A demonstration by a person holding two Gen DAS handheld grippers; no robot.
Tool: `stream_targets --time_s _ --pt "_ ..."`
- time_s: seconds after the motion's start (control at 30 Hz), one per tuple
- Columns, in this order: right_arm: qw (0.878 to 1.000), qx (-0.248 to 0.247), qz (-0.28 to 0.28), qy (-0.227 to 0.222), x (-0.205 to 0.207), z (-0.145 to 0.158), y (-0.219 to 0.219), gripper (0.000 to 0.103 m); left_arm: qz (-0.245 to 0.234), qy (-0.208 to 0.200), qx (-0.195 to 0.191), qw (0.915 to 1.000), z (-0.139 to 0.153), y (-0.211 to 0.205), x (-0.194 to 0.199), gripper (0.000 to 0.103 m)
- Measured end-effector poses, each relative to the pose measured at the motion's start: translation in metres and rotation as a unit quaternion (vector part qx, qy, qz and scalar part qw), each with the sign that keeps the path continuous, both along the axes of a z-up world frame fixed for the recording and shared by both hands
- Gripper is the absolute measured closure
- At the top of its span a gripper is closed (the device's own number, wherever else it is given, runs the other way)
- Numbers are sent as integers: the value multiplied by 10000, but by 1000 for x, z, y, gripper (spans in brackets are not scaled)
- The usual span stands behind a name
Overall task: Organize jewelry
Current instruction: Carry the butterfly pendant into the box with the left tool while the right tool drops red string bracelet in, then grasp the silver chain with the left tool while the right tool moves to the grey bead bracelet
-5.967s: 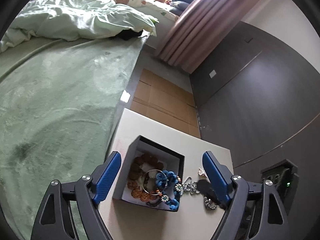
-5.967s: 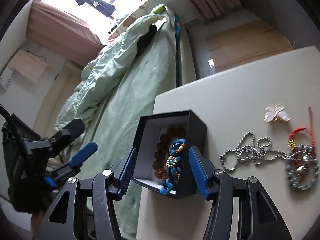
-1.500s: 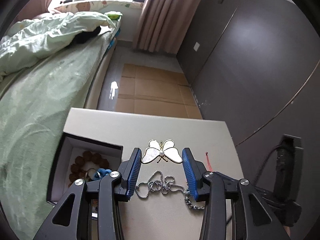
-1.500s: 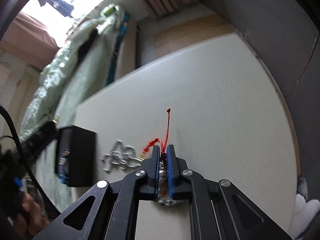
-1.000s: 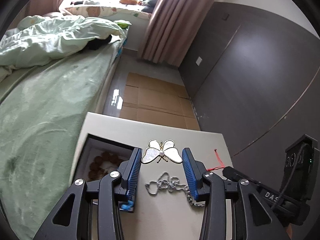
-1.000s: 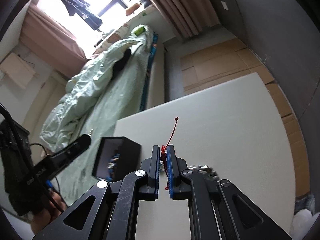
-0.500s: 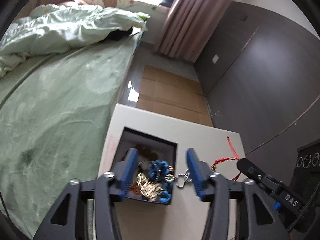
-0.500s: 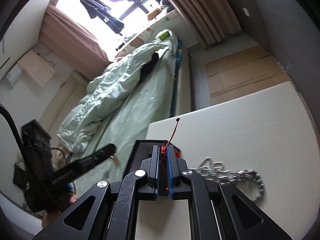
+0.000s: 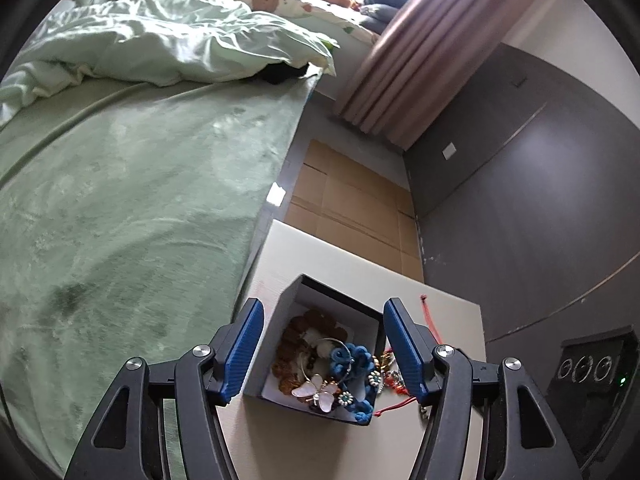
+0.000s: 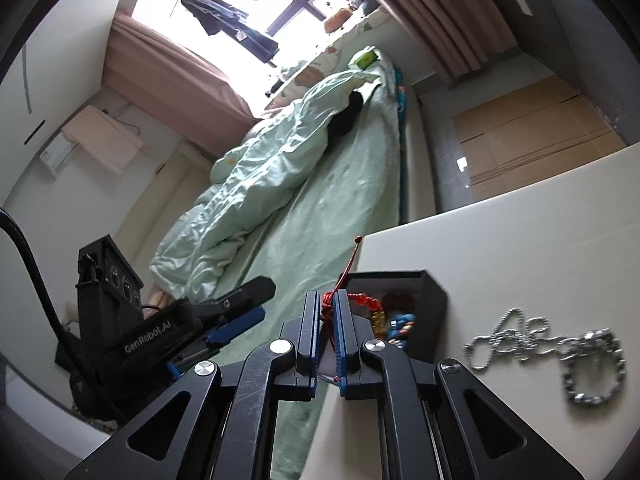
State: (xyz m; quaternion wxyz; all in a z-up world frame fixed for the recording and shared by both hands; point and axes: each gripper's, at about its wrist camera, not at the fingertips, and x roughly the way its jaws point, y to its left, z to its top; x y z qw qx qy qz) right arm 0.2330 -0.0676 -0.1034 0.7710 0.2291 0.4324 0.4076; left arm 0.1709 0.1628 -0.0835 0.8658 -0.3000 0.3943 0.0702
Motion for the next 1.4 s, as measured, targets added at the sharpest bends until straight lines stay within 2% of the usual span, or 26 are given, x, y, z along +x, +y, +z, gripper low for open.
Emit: stream_targets --time_s 0.1,0.17,0.2,0.23,0.57,0.83,0.97,1.13,1.3,1.4 --pt "10000 -10 -2 28 1 -4 8 93 94 -19 -81 9999 0 8 -2 39" --pt "9996 -131 83 217 5 -12 14 66 123 -20 -109 9999 -1 10 -3 39" --pt "9995 -197 46 261 6 -15 12 46 125 -18 -114 9999 -1 11 -2 39" --pt "9993 -283 -50 233 5 -15 8 45 120 -10 -112 9999 -1 11 -2 39" --pt "9968 -702 -361 154 3 -3 -43 45 -235 44 41 9997 -1 -12 6 39" --pt "9915 -1105 -640 257 1 -2 -92 45 -777 59 235 9967 -1 -54 17 39" --pt "9873 -1291 -835 413 3 -6 -117 45 -1236 57 296 9919 -2 -80 24 39" --pt "9820 -1489 -994 596 8 -13 -136 45 -1572 101 364 9868 -7 -106 29 39" --pt "9800 -1486 -1147 668 10 -14 -159 45 -1896 180 484 9805 -18 -134 36 39" --pt "9785 -1494 -1226 723 11 -15 -170 45 -2198 230 551 9737 -26 -154 41 39"
